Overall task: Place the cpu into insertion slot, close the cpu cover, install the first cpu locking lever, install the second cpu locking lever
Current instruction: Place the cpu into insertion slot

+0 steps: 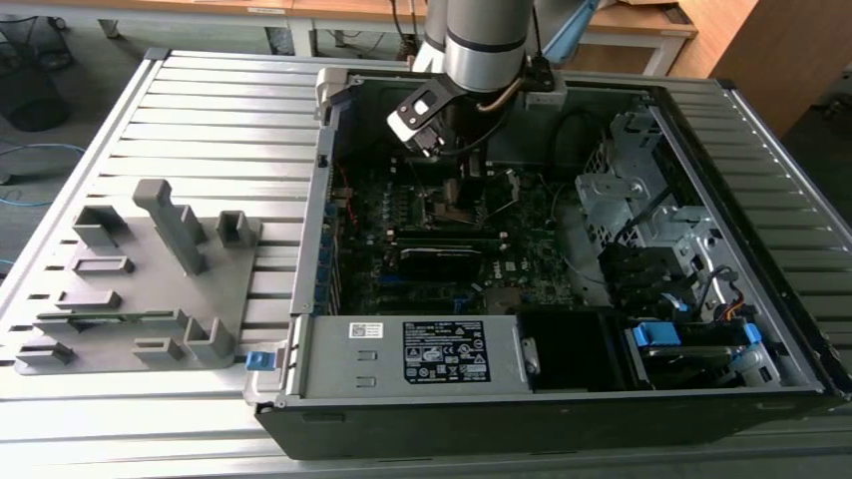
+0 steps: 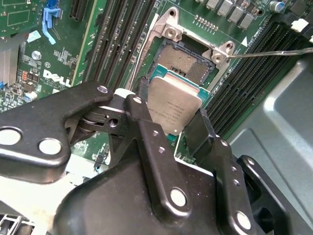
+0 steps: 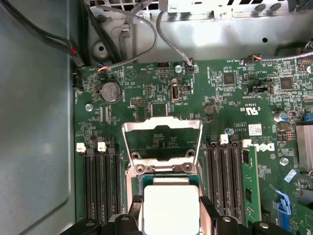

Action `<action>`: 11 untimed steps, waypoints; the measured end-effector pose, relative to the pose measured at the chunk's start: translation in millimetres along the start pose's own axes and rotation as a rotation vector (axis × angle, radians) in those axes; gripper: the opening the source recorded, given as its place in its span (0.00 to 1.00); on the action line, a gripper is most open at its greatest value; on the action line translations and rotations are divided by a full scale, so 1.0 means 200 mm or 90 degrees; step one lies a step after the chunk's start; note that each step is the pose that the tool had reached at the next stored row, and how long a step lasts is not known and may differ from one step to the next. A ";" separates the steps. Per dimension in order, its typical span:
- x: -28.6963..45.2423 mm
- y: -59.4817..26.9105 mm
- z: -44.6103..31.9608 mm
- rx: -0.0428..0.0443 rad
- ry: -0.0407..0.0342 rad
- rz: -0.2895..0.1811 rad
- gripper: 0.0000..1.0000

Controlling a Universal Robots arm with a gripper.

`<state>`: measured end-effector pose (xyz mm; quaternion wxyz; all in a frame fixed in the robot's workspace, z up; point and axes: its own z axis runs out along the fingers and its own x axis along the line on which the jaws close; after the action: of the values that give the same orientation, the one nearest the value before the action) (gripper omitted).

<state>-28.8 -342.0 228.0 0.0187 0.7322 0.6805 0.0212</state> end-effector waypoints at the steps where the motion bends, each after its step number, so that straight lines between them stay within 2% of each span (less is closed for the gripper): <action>1: 0.000 -0.001 0.002 -0.0004 0.0001 -0.001 0.54; 11: -0.001 -0.015 0.012 -0.0012 0.0008 -0.015 0.54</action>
<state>-31.7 -342.0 225.4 0.0192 0.7243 0.6889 0.0221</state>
